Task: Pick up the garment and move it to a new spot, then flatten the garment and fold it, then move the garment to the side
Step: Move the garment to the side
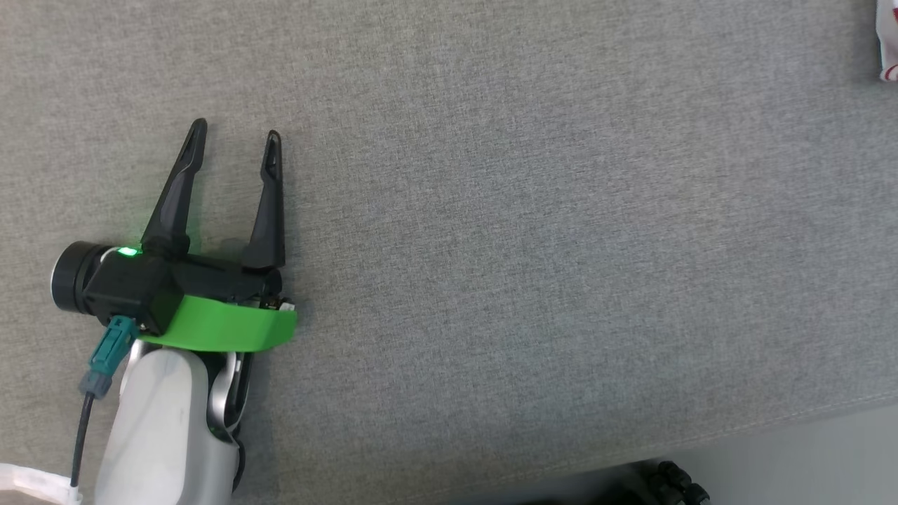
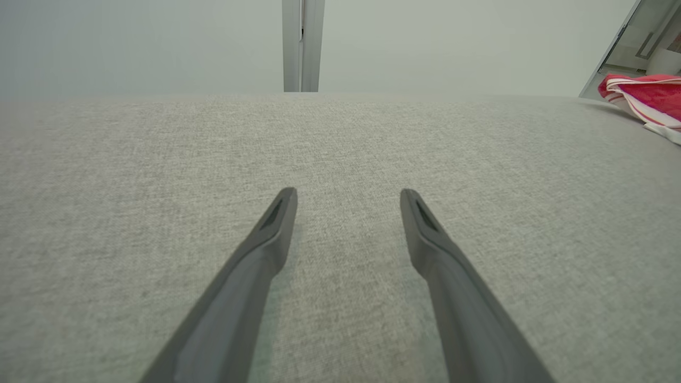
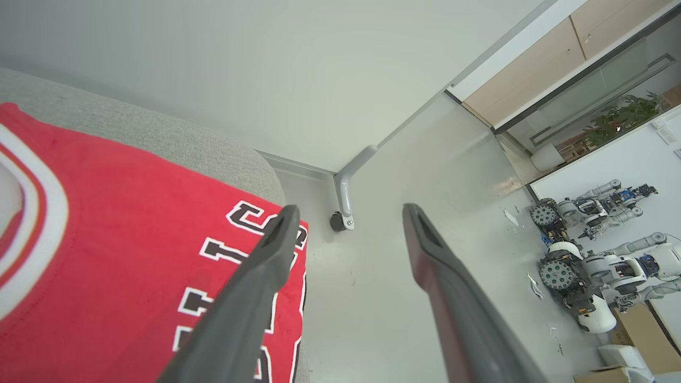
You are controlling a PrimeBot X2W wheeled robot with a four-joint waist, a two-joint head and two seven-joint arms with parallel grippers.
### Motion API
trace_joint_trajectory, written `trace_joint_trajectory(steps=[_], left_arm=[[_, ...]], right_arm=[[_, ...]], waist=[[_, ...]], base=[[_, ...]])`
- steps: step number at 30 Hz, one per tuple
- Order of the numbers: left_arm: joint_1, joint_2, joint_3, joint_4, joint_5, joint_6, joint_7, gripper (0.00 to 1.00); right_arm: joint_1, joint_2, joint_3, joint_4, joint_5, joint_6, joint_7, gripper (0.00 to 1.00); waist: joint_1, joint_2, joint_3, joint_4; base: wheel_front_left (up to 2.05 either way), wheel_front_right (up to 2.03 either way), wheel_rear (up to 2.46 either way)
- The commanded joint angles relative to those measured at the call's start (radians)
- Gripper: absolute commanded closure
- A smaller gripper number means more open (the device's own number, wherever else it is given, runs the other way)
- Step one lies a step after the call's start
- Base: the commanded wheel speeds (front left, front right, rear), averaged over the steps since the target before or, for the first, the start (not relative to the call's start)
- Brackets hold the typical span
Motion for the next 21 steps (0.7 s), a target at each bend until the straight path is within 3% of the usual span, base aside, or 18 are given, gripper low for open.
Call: trace_joint_trajectory(steps=[1,9,21], left_arm=[[0.011,0.006,0.014,0.024,-0.002,0.0,0.003,0.0],[0.075,-0.008,0.048,0.042,-0.014,0.011,0.002,0.0],[0.222,-0.018,0.134,0.064,-0.025,0.03,0.002,0.0]], right_arm=[[-0.016,0.021,-0.004,0.009,-0.026,-0.002,-0.034,0.0],[0.008,0.189,-0.002,-0.036,-0.064,-0.002,-0.198,0.0],[0.282,0.43,-0.036,-0.186,-0.053,-0.002,-0.26,0.0]], waist=[[-0.0001,-0.0001,-0.041,-0.003],[-0.0001,-0.0001,-0.181,0.0],[-0.0001,-0.0001,-0.391,0.053]], base=[[0.0,0.0,0.0],[0.0,0.0,0.0],[0.0,0.0,0.0]])
